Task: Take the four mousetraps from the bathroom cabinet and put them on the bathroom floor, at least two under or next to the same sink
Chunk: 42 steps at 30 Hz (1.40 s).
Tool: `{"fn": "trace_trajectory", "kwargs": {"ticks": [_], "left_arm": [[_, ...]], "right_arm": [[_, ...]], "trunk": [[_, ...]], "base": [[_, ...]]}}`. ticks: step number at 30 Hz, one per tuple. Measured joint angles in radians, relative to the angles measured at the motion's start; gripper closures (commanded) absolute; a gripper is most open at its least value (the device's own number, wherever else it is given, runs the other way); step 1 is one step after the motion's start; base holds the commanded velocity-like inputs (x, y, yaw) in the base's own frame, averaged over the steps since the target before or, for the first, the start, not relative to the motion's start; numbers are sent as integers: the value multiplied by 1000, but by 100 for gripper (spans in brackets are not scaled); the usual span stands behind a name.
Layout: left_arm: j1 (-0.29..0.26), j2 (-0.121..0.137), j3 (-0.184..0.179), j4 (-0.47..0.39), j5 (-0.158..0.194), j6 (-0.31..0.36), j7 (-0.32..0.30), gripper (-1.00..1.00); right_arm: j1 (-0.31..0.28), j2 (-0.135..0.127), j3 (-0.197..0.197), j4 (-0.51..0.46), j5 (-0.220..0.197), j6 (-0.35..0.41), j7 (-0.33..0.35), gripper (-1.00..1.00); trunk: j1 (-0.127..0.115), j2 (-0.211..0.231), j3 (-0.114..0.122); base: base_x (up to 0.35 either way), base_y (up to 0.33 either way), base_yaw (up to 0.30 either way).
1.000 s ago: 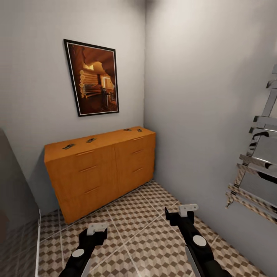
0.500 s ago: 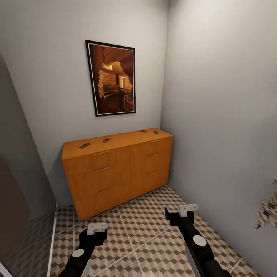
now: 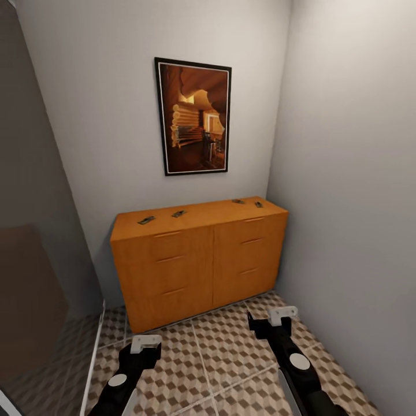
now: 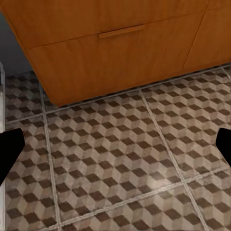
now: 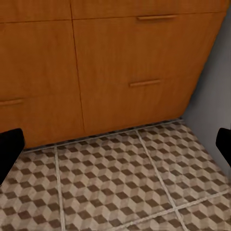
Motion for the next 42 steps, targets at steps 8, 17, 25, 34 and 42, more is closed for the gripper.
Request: {"fn": "trace_trajectory", "kwargs": {"ticks": [8, 17, 25, 34, 42], "left_arm": [[0, 0, -7, 13, 0, 0, 0, -100], [0, 0, -31, 18, 0, 0, 1, -100], [0, 0, -32, 20, 2, 0, 1, -100], [0, 0, -32, 22, 3, 0, 1, -100], [0, 0, -32, 22, 4, 0, 1, -100]], "right_arm": [[0, -1, 0, 0, 0, 0, 0, -100], [0, -3, 0, 0, 0, 0, 0, -100], [0, -4, 0, 0, 0, 0, 0, -100], [0, -4, 0, 0, 0, 0, 0, -100], [0, -5, 0, 0, 0, 0, 0, -100]], "trunk": [[0, 0, 0], [0, 0, 0], [0, 0, 0], [0, 0, 0], [0, 0, 0]], "base": [[251, -161, 187], [201, -170, 21], [33, -215, 1], [3, -225, 0], [6, -206, 0]]}}
